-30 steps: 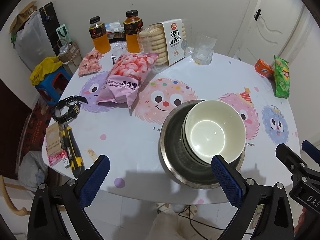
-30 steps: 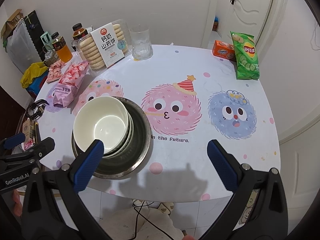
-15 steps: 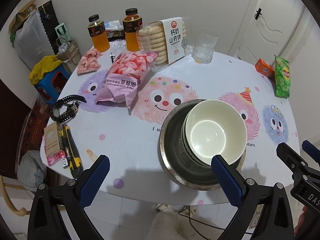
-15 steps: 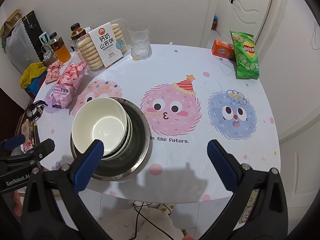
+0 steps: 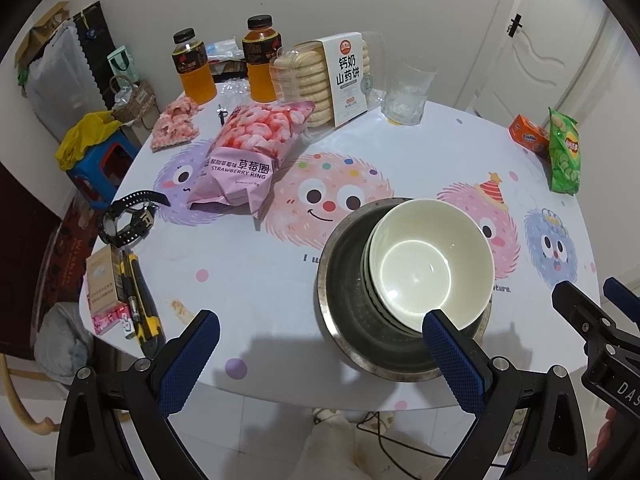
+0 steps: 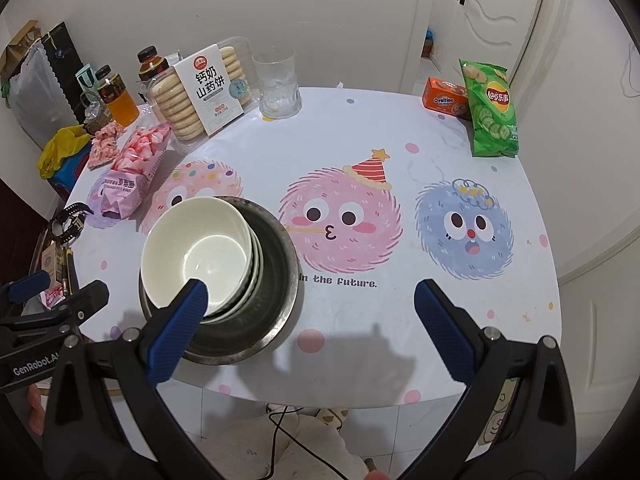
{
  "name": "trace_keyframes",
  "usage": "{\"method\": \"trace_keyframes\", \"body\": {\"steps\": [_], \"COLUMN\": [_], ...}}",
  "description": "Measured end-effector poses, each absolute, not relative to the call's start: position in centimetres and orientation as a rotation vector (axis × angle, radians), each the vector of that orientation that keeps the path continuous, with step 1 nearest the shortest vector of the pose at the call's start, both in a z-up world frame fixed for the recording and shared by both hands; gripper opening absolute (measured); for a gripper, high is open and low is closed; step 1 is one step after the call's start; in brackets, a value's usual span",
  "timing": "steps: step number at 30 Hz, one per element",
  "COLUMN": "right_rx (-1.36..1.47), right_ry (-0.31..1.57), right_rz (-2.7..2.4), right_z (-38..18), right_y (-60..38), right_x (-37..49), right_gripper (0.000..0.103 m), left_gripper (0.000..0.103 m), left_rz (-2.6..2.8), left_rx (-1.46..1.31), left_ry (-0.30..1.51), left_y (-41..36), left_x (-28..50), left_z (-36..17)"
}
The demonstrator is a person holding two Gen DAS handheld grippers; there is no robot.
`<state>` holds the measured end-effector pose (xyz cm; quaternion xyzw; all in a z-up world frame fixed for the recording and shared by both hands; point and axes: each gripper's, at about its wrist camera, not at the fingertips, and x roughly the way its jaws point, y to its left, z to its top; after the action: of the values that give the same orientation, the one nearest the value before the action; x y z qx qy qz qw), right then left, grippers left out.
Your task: Organize plates and bowls
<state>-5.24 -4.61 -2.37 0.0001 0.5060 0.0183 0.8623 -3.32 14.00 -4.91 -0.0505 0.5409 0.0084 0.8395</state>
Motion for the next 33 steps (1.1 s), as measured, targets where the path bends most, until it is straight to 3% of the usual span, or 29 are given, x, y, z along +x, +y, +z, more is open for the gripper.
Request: {"method": "trace_keyframes", "body": {"steps": [33], "right_rx": [0.009], "right_ry": [1.078], "right_rz": [0.026], "right_z": [-2.78], "right_y": [-4.85], "right_x": [-5.35], "right_gripper": [0.103], "left_gripper": [0.103], "left_rz": [0.042], "left_rx": [-0.103], "left_ry": [1.14], "left_y": [13.98], "left_x": [-3.66], "left_z": [-4.93]}}
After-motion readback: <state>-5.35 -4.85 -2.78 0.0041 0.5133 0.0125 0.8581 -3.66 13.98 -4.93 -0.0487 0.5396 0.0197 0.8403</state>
